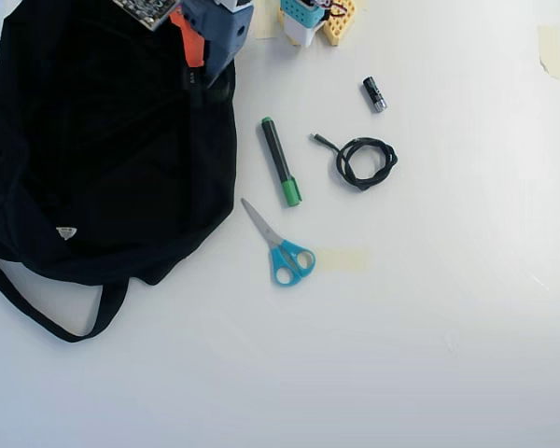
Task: Put the bike light into the black bag
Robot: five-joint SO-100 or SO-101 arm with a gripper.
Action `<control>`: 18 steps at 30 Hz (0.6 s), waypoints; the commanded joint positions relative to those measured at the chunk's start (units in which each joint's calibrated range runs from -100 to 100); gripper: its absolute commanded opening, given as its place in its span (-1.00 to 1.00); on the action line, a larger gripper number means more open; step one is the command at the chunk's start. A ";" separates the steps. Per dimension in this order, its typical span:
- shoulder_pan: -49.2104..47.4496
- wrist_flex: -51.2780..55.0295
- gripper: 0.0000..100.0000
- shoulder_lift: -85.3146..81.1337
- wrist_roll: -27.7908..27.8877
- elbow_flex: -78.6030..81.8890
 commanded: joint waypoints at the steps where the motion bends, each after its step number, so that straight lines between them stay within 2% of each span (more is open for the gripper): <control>1: 5.70 -6.27 -0.96 2.71 -2.42 0.99; 10: 22.75 -35.30 -0.95 31.17 1.30 0.09; 13: 27.46 -36.68 -0.92 37.48 2.24 -3.77; 16: 26.94 -36.51 -0.64 37.56 2.08 -4.67; 18: 26.94 -35.99 -0.60 36.40 2.03 -4.67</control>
